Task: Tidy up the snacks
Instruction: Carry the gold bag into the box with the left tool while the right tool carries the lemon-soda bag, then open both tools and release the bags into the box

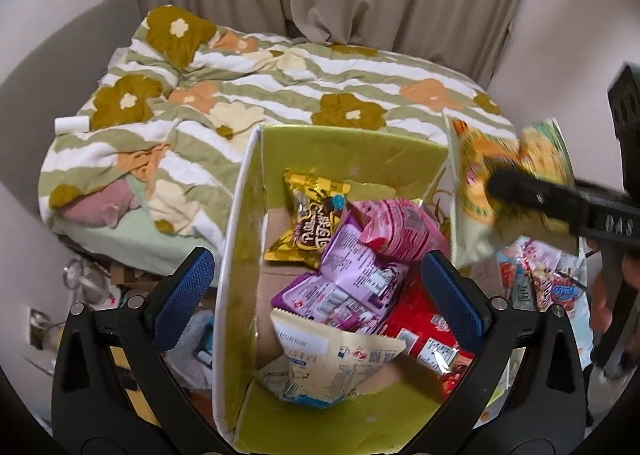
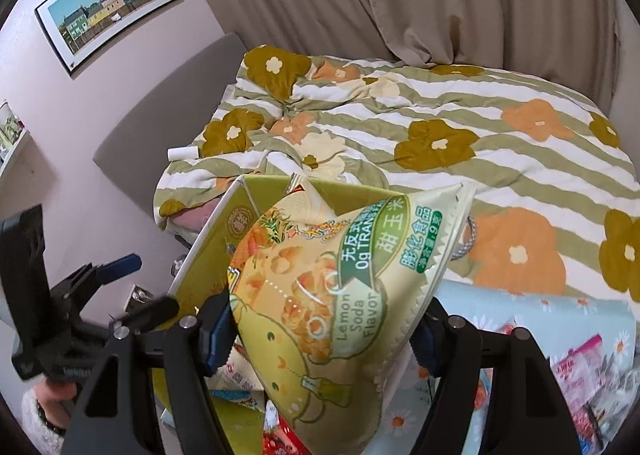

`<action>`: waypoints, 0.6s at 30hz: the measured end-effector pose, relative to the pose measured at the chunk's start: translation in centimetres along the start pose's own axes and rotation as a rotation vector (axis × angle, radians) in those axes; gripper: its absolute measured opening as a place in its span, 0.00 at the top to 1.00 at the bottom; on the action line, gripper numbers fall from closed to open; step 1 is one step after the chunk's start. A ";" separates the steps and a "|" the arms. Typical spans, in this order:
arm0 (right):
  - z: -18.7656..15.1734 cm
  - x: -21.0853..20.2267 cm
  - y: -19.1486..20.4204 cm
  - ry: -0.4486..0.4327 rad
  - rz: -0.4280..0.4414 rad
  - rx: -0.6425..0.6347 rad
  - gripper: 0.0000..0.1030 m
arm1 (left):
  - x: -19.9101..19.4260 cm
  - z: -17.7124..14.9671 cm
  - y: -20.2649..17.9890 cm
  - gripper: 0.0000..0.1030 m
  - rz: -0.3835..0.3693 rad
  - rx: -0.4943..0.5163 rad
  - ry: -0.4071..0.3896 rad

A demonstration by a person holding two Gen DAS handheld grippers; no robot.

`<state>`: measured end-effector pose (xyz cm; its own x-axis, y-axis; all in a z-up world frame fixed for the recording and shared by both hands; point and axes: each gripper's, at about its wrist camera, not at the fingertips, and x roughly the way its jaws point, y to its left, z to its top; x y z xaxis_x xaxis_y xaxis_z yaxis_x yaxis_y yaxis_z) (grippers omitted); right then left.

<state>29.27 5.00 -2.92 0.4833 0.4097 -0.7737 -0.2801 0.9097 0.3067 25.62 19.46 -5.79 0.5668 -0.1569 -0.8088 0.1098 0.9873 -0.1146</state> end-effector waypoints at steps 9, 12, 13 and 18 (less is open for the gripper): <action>2.4 5.3 1.0 0.034 0.024 -0.041 0.06 | 1.8 -0.5 0.9 0.00 0.051 -0.012 0.042; 2.3 5.3 1.5 -0.008 0.016 -0.067 0.00 | 2.0 -0.5 1.2 0.00 0.057 -0.016 0.047; 1.9 5.2 1.5 -0.025 0.001 -0.089 0.00 | 2.0 -0.6 1.2 0.00 0.057 -0.018 0.048; 1.3 5.1 0.9 -0.023 -0.045 -0.133 0.00 | 1.6 -0.6 1.3 0.00 0.063 -0.023 0.051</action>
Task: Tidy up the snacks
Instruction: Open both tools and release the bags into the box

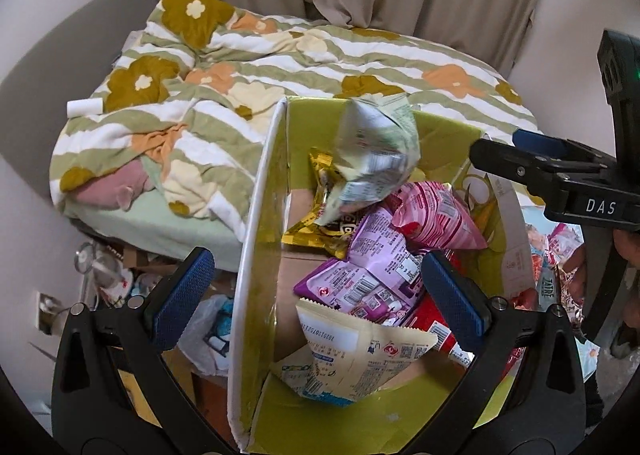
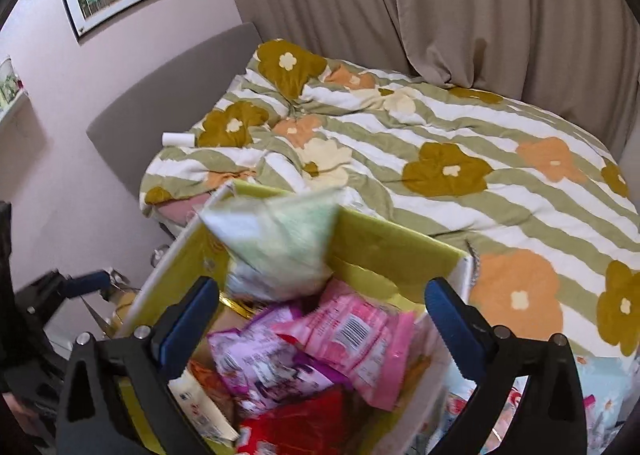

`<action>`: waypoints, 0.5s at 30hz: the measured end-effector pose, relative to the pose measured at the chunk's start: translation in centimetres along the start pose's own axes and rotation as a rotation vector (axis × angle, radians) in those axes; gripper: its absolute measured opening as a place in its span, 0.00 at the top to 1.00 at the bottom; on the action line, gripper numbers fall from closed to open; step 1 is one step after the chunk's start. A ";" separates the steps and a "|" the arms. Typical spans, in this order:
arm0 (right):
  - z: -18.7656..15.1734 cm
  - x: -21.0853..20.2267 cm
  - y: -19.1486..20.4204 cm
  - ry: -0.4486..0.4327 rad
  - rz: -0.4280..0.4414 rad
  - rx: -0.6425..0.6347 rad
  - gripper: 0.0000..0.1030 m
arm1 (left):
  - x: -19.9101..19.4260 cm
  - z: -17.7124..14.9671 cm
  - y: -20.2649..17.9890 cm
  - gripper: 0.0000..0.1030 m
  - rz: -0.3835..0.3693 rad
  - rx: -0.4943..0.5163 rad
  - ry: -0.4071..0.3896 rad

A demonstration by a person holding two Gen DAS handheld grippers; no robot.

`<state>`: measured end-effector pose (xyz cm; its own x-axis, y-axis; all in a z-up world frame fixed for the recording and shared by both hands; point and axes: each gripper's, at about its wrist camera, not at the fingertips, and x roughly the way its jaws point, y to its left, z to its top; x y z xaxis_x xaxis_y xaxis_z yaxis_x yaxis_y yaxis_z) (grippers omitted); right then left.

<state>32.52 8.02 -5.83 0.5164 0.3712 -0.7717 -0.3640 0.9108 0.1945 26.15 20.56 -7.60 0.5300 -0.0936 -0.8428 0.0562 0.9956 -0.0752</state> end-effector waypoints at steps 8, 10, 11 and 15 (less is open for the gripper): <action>-0.9 -1.8 -1.3 -0.023 -0.053 0.016 0.00 | -2.6 0.3 -0.7 0.00 0.020 0.033 -0.055; -1.4 -2.6 -0.9 -0.032 -0.065 0.002 0.00 | -3.2 0.2 -1.0 0.00 0.019 0.037 -0.067; -1.6 -3.0 -0.6 -0.037 -0.071 -0.004 0.00 | -3.4 0.1 -1.1 0.00 0.017 0.039 -0.071; -3.0 -5.1 -0.1 -0.066 -0.085 -0.006 0.00 | -4.6 -0.5 -2.2 0.00 0.008 0.071 -0.091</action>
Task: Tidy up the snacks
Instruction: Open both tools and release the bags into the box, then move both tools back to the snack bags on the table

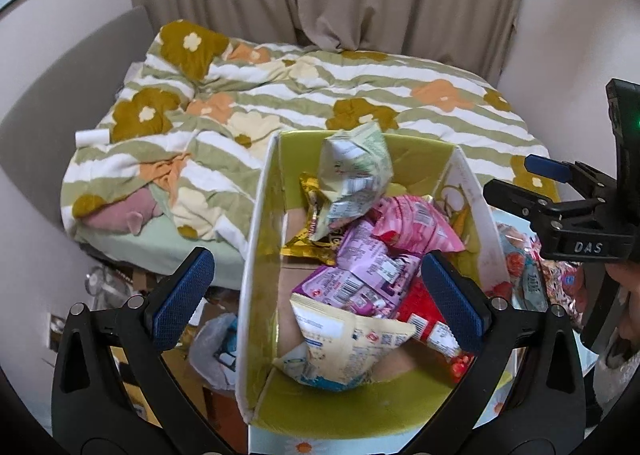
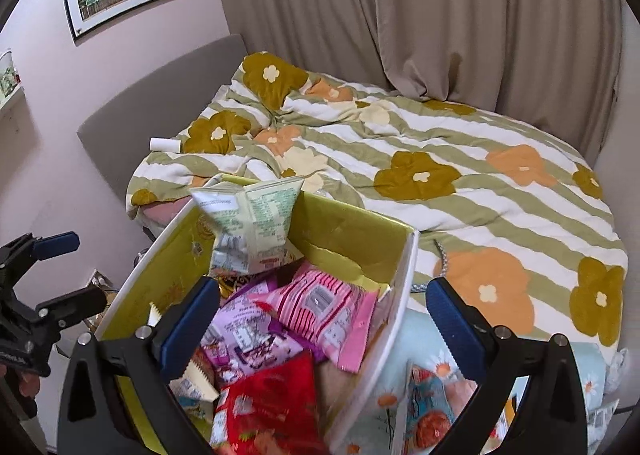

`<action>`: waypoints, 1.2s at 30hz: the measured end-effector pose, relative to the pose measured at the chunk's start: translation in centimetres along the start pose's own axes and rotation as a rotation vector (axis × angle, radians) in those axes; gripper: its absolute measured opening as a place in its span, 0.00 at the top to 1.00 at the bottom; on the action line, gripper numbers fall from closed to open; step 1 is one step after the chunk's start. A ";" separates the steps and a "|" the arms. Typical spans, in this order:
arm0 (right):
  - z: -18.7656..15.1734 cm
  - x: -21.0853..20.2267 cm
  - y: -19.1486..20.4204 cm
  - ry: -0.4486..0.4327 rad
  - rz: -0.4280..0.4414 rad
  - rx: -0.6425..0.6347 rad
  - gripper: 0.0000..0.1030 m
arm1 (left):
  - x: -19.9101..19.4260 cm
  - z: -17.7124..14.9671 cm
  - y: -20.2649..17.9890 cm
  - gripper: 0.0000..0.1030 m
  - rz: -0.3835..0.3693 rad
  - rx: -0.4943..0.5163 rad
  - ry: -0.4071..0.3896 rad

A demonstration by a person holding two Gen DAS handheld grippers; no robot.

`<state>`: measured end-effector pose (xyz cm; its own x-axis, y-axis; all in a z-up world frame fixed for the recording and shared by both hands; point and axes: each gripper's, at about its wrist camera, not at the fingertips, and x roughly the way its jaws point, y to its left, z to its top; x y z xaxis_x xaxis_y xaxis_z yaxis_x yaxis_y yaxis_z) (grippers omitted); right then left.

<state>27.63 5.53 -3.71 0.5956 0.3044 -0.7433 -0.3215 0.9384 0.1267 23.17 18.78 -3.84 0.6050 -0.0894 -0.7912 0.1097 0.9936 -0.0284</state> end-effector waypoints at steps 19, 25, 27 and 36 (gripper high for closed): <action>-13.1 -14.0 -12.4 -0.061 -0.281 0.272 0.00 | -3.5 -3.2 -16.4 0.00 -0.186 0.274 -0.042; -17.7 -15.8 -17.2 -0.021 -0.288 0.335 0.00 | -1.5 -6.9 -24.0 0.00 -0.204 0.340 0.044; -19.3 -15.9 -18.5 0.002 -0.280 0.350 0.00 | -0.2 -8.5 -26.4 0.00 -0.206 0.357 0.085; -24.7 -14.2 -23.6 0.105 -0.224 0.406 0.00 | 5.3 -14.8 -33.3 0.00 -0.195 0.404 0.243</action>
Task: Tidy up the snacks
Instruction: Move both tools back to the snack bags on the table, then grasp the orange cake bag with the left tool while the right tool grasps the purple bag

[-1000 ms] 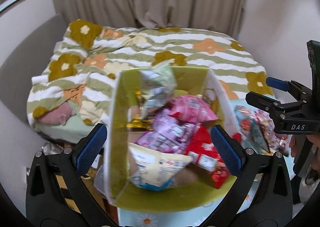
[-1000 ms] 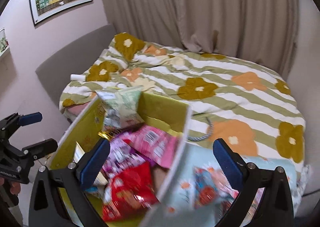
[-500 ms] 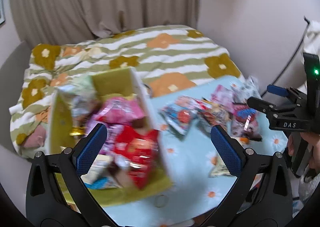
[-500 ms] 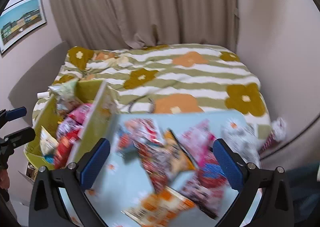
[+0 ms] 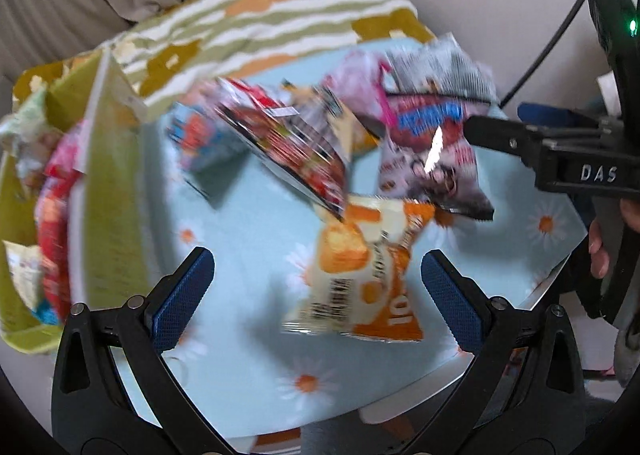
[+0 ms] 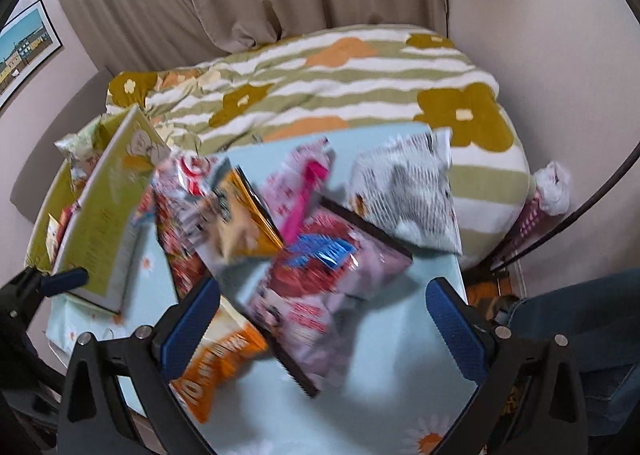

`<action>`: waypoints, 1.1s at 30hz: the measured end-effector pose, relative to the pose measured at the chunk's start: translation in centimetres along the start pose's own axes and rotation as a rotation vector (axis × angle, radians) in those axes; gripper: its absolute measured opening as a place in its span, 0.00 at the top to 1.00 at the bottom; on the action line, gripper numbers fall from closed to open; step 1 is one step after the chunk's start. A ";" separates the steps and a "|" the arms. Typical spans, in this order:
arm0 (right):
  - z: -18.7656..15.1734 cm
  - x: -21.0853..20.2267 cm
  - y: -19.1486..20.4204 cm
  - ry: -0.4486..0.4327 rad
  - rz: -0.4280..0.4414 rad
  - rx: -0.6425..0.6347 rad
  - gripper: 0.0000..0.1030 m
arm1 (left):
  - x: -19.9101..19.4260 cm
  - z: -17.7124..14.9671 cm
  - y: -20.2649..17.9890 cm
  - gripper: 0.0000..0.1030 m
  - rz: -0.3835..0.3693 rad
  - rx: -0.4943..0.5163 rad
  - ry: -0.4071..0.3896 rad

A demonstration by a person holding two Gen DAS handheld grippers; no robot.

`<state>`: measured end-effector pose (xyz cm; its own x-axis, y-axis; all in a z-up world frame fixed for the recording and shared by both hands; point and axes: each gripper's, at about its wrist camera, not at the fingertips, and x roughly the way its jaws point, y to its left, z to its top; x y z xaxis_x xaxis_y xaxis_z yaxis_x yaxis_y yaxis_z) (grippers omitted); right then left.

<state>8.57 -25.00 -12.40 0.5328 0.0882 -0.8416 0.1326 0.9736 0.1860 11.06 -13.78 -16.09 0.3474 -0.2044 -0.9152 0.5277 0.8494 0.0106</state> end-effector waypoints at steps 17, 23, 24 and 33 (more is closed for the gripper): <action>-0.8 3.7 -3.3 0.094 0.068 0.077 0.00 | 7.1 -0.4 -3.9 0.13 0.015 0.027 0.117; -1.1 4.1 -3.4 0.090 0.081 0.071 0.00 | 7.4 -1.8 -4.5 0.23 0.004 0.028 0.122; -1.1 4.1 -3.3 0.089 0.085 0.070 0.00 | 7.3 -1.9 -4.5 0.26 0.009 0.031 0.119; -0.8 5.1 -2.9 0.091 0.122 0.084 0.00 | 6.0 -2.7 -3.3 0.31 0.000 -0.017 0.121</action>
<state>10.21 -27.20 -17.66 0.4716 0.2272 -0.8520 0.1431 0.9337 0.3282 9.33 -16.45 -22.68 0.2509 -0.1451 -0.9571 0.5142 0.8576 0.0048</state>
